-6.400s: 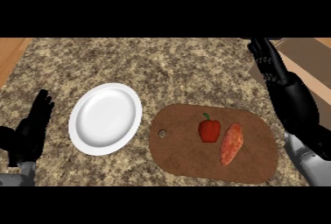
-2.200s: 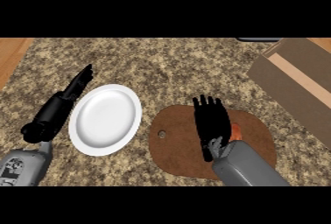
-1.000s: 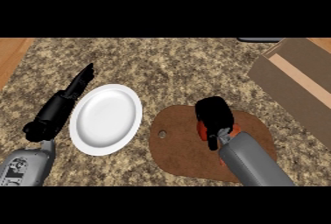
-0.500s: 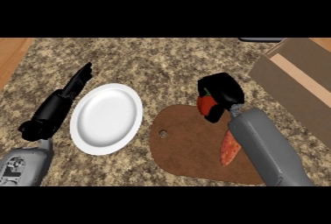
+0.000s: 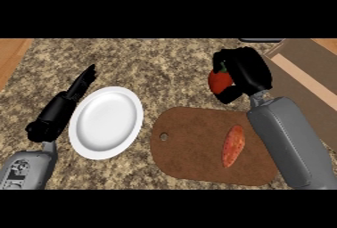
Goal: Pick the bell pepper from the cutting board and place it in the cardboard box
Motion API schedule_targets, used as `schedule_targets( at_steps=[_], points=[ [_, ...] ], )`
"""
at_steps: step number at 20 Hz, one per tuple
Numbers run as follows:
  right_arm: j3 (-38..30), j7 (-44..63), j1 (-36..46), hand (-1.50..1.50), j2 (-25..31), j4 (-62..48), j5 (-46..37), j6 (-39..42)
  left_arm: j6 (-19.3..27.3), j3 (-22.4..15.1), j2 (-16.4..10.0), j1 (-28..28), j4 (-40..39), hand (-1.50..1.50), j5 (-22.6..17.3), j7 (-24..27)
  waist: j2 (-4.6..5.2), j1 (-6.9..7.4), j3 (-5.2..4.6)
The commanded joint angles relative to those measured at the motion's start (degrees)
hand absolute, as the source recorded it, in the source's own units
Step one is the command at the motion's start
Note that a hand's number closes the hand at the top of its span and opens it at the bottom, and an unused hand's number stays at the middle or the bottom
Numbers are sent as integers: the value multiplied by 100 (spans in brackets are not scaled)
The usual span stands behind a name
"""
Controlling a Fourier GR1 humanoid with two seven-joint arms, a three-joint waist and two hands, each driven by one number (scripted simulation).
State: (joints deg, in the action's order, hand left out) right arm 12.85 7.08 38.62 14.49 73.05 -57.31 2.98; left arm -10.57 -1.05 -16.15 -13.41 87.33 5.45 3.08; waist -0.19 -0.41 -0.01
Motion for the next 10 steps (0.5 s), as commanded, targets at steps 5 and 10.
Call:
schedule_targets(
  at_steps=[5,10],
  points=[
    [-1579,1306,241,150,245,827,489,-183,125,-36,99,101,66,0,131,-29,-15,-62,1],
    [-2322,1329,556,150,807,114,553,-287,-222,113,-131,425,500,0,-101,23,18,107,2]
  ],
)
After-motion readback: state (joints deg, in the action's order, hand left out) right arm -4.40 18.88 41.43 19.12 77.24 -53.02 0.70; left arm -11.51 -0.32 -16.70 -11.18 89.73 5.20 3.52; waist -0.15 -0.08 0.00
